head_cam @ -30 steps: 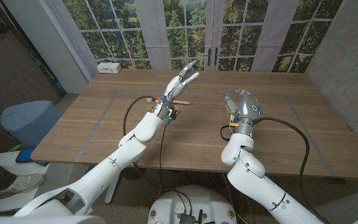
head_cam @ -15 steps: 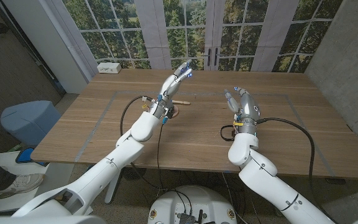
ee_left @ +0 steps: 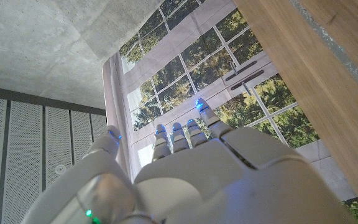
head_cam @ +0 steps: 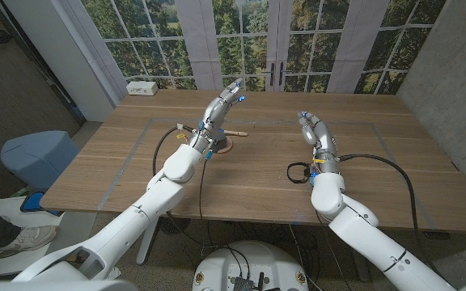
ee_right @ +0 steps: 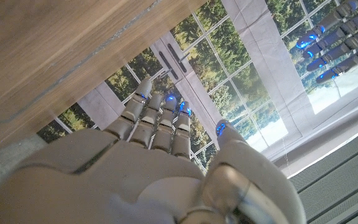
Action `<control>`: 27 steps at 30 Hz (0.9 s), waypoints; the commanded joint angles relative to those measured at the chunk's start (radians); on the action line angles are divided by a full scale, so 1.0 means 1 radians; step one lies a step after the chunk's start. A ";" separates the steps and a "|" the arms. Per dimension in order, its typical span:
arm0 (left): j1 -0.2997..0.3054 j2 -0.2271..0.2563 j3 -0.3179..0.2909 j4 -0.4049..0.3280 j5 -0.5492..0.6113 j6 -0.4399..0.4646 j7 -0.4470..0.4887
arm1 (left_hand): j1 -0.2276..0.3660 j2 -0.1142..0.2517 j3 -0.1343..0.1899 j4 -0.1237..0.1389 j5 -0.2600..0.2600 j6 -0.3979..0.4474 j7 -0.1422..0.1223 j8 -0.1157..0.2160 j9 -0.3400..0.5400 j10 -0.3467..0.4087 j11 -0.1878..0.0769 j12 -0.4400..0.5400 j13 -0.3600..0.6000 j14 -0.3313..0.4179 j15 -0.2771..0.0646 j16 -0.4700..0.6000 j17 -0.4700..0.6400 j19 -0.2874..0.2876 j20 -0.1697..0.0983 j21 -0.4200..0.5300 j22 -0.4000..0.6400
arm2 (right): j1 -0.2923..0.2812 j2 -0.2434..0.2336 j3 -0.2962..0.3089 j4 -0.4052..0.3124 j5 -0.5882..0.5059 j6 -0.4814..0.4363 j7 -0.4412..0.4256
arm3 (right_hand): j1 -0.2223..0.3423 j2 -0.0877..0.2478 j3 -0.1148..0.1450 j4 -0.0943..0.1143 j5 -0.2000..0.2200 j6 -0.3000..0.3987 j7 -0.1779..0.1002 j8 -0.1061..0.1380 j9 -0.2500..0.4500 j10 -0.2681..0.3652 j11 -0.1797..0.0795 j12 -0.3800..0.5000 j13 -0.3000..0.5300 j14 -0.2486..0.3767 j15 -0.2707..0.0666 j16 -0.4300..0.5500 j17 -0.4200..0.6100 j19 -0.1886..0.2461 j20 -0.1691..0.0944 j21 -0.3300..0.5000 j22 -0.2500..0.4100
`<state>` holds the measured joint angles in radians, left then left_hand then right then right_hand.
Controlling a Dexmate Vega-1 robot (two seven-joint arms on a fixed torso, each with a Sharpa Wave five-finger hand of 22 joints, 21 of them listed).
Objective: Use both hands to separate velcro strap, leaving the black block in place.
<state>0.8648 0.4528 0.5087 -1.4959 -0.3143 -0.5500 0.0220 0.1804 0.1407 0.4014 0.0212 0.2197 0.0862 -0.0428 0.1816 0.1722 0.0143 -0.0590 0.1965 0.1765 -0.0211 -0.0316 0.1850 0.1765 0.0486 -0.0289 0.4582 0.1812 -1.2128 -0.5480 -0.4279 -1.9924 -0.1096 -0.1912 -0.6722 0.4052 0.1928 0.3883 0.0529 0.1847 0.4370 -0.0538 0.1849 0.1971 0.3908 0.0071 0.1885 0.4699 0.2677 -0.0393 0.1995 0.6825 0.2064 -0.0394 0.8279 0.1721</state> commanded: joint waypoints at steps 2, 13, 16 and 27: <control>0.022 0.005 -0.024 -0.025 -0.081 0.044 -0.012 | -0.011 0.072 0.020 0.008 0.008 0.008 0.001 0.003 0.001 0.006 0.000 0.004 0.000 0.010 -0.019 0.003 0.002 0.005 -0.009 -0.001 0.003 | -0.010 -0.011 0.080 0.156 0.254 0.403 0.153 | -0.030 0.000 0.010 0.028 0.004 0.005 0.026 0.007 0.000 -0.007 0.003 -0.002 -0.012 -0.015 -0.048 -0.005 -0.016 -0.006 -0.030 -0.013 -0.001; 0.049 0.011 -0.040 -0.047 -0.139 0.061 -0.024 | -0.017 0.069 0.053 0.036 0.017 0.005 0.008 0.001 0.001 0.007 0.003 0.001 -0.001 0.012 -0.017 0.003 0.000 0.005 0.001 -0.005 0.002 | -0.016 0.005 0.106 0.227 0.357 0.574 0.255 | -0.058 -0.005 0.016 0.053 0.008 0.010 0.052 0.008 -0.003 -0.009 0.000 -0.001 -0.030 -0.027 -0.052 -0.009 -0.037 -0.010 -0.036 -0.026 -0.003; 0.061 0.014 -0.048 -0.059 -0.146 0.063 -0.014 | -0.018 0.069 0.058 0.040 0.018 0.005 0.010 0.000 0.001 0.006 0.004 0.000 -0.001 0.012 -0.017 0.003 0.000 0.006 0.000 -0.006 0.002 | -0.018 0.006 0.114 0.242 0.397 0.613 0.294 | -0.062 -0.006 0.018 0.057 0.008 0.011 0.054 0.008 -0.003 -0.009 -0.001 -0.001 -0.033 -0.028 -0.054 -0.009 -0.041 -0.010 -0.039 -0.028 -0.003; 0.116 0.029 -0.082 -0.093 -0.225 0.076 -0.019 | -0.022 0.067 0.080 0.056 0.023 0.005 0.017 0.000 0.001 0.004 0.011 -0.002 -0.001 0.009 -0.012 0.000 0.000 0.009 -0.004 -0.008 0.001 | -0.006 0.042 0.131 0.303 0.552 0.735 0.423 | -0.080 -0.009 0.026 0.070 0.011 0.012 0.071 0.008 -0.005 -0.009 0.007 0.000 -0.048 -0.046 -0.059 -0.014 -0.061 -0.016 -0.048 -0.042 -0.005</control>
<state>0.9365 0.4688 0.4558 -1.5632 -0.4644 -0.4833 0.0151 0.1645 0.1356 0.4699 0.0753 0.2369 0.0894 -0.0317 0.1816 0.1724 0.0195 -0.0535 0.1965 0.1767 -0.0122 -0.0339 0.1850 0.1768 0.0486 -0.0287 0.4506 0.1815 -1.2272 -0.5325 -0.3171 -1.7512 0.3047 0.4139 -0.3704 0.3288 0.1844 0.4088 0.1176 0.1894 0.4461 0.0056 0.1888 0.1906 0.3800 0.0070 0.1886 0.4217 0.2273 -0.0390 0.1884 0.6231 0.1941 -0.0376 0.7900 0.1675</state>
